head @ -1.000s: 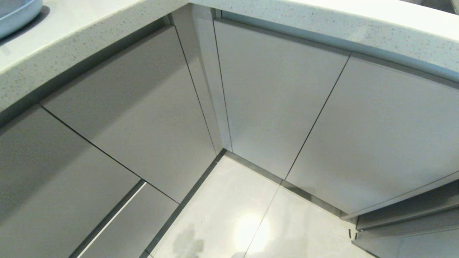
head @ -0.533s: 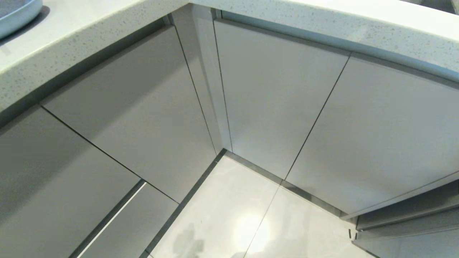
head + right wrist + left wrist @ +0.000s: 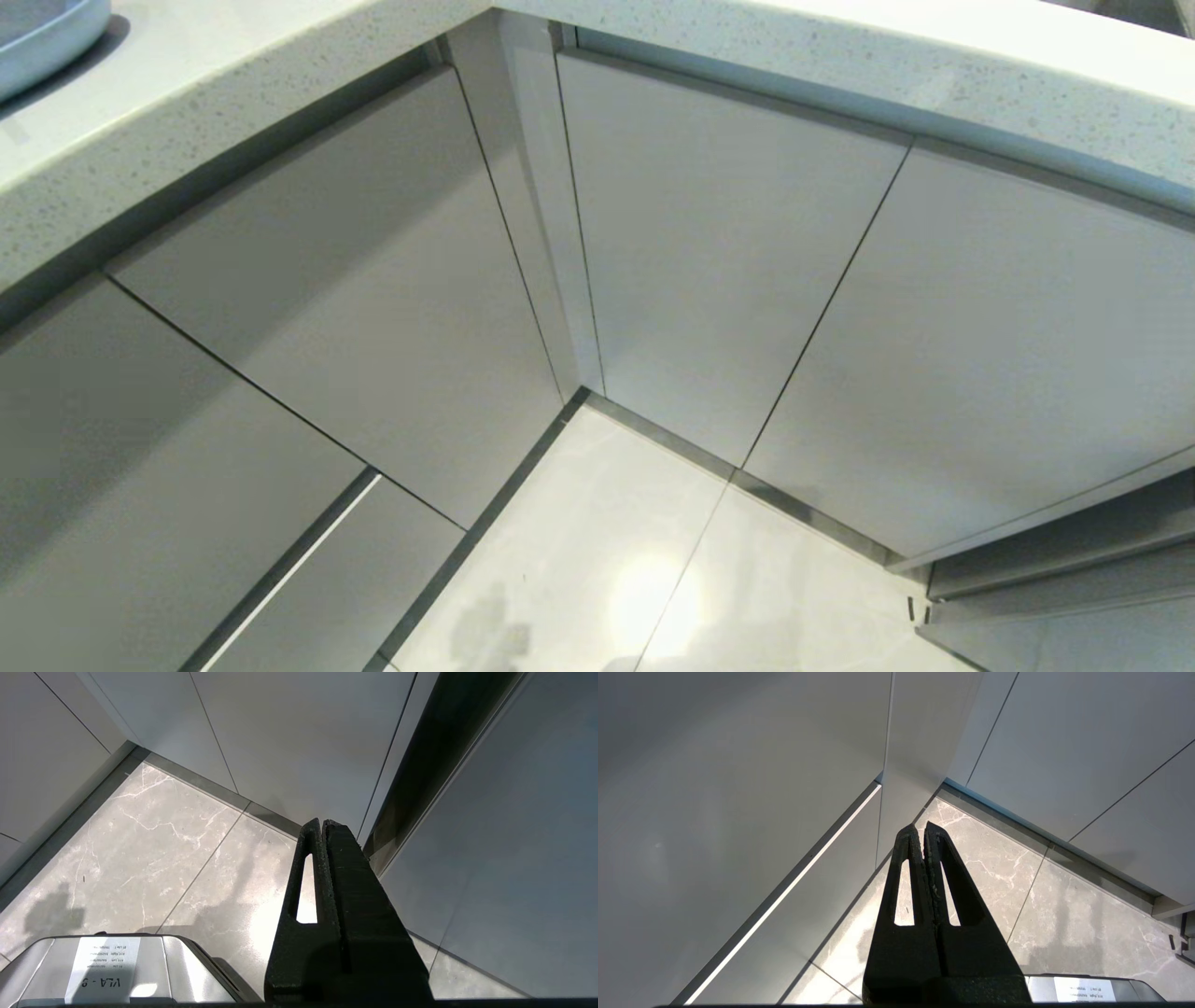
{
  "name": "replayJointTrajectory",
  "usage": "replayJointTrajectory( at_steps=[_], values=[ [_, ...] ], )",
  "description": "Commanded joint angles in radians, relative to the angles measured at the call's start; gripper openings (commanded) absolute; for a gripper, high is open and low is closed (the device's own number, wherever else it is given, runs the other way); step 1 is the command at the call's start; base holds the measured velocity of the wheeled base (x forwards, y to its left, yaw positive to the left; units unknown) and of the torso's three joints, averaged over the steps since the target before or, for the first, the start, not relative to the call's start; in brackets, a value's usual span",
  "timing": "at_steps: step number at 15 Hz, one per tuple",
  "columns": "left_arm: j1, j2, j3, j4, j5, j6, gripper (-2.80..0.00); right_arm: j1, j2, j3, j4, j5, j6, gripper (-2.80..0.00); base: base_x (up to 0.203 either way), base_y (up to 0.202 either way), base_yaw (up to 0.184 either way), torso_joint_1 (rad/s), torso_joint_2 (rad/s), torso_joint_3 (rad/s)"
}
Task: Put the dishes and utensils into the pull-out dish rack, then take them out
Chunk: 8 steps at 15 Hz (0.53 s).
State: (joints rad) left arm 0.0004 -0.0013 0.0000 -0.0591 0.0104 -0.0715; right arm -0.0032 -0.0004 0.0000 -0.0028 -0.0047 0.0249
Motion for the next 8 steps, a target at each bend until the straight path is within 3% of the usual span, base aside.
replayJointTrajectory(
  at_steps=[1, 8],
  values=[
    [0.001, 0.001, 0.026, -0.001, 0.0, -0.001, -2.8, 0.0, -0.004, 0.002, 0.0, 0.0, 0.0, -2.8, 0.0, 0.0, 0.0, 0.0, 0.0, 0.0],
    [0.001, 0.001, 0.026, -0.001, 0.0, -0.001, -2.8, 0.0, -0.003, 0.002, 0.0, 0.0, 0.001, -2.8, 0.0, 0.0, 0.0, 0.0, 0.0, 0.0]
  ],
)
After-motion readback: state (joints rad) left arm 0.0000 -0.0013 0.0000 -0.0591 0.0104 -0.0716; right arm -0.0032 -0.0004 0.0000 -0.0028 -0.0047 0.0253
